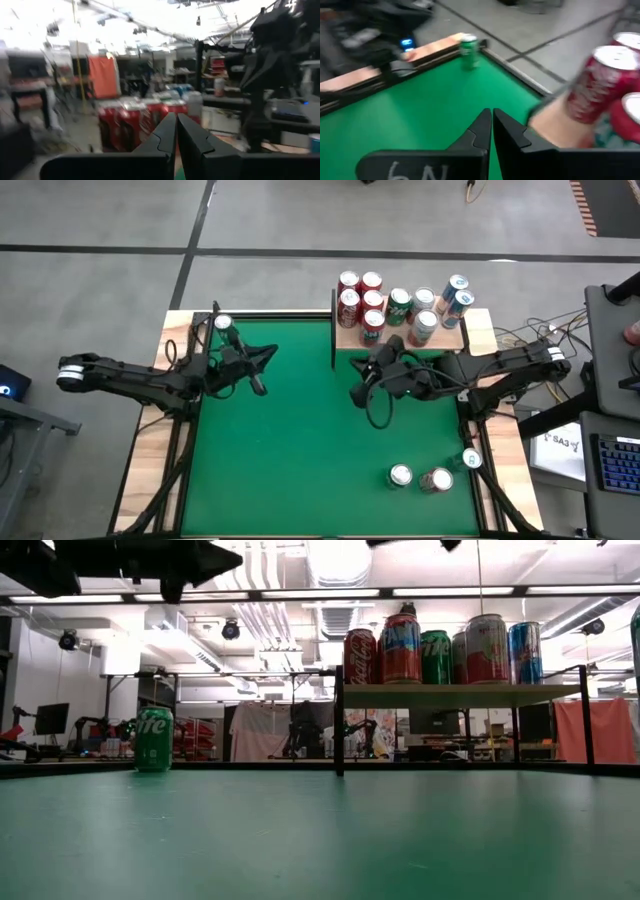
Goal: Place canned beverage on shelf
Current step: Put the top green soda can on the shelf aligned with the other green soda can
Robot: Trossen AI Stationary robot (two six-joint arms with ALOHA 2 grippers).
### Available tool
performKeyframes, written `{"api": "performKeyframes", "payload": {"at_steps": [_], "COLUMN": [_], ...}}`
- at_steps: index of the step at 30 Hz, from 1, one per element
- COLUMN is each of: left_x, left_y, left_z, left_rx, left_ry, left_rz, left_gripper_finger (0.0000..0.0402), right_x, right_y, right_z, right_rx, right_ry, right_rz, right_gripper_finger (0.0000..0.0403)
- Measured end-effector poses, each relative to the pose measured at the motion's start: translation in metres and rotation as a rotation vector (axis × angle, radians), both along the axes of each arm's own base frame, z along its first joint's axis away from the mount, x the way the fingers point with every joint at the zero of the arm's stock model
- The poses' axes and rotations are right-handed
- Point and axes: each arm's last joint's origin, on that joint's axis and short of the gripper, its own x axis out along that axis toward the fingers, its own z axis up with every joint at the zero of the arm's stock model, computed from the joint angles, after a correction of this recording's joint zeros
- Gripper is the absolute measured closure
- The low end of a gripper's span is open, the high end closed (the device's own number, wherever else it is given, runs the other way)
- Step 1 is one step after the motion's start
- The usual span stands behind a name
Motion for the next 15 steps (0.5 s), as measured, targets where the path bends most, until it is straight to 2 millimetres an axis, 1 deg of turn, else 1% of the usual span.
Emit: {"api": "performKeyframes", "payload": {"at_steps": [6,15], "left_x": [0.013,0.033], "left_y": [-0.008,-0.035], "left_z": [-0.016,-0.041], "left_rx": [-0.151,-0.266], "left_ry": [0.048,0.109], "left_rz": [-0.167,-0.318], "left_gripper_finger": [0.0402,0.0402], "right_x": [-0.003,-0.007], "right_y": [0.02,0.035], "right_z": [0.011,0.009], "right_rx": [-0.009,0.001], "right_ry": [0.004,0.037], "right_rz": [0.15,0.261], "right_gripper_finger": [0.0394,0.0394]}}
